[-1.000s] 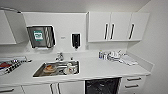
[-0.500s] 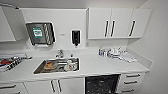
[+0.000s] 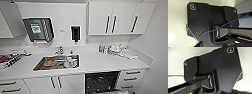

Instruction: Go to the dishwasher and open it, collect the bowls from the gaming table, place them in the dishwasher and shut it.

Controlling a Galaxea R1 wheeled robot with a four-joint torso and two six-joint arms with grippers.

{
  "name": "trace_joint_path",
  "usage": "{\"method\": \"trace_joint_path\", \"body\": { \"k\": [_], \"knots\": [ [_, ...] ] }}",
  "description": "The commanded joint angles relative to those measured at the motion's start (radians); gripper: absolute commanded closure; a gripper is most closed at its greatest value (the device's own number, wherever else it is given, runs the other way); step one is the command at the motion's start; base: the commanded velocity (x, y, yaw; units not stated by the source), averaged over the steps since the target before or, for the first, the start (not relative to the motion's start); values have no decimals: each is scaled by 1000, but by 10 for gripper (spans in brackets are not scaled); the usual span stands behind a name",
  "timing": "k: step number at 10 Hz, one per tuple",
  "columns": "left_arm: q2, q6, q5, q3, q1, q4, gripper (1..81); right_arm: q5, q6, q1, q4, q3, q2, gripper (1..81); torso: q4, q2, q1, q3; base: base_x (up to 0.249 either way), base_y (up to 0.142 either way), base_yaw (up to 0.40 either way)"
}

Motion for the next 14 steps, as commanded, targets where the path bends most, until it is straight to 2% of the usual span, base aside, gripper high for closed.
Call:
{"method": "trace_joint_path", "body": {
  "k": [1,2,3,4,5,6,9,10,14],
  "knots": [
    [-13,9,64,6,-34,-8,10,-61,-6,45,-8,5,-6,10,0,0,0,44,0,0,0],
    [-13,9,64,3,-32,-9,10,-61,-6,47,-8,5,-6,10,0,-2,0,73,0,0,0],
    [-13,9,64,3,-34,-9,10,-61,-6,45,-8,5,-6,10,0,-4,0,83,0,0,0],
    [-13,9,64,3,-32,-9,10,-61,-6,45,-8,5,-6,10,0,-5,0,42,0,0,0],
    [-13,10,64,3,-32,-9,10,-61,-6,45,-8,4,-6,10,0,-5,-1,57,0,0,0],
    [-13,10,62,3,-34,-9,10,-61,-6,45,-8,4,-6,10,0,92,-18,63,0,0,0],
    [-10,10,64,-1,-34,-9,10,-61,-6,45,-8,1,-5,10,0,92,-18,70,0,0,0],
    [2,-2,62,-24,-34,-17,10,-61,-6,45,-8,-1,-5,10,0,64,-12,70,0,0,0],
    [117,-1,75,-257,-32,-25,10,-48,-8,41,-22,-14,0,10,0,73,-14,70,0,0,0]
  ]
}}
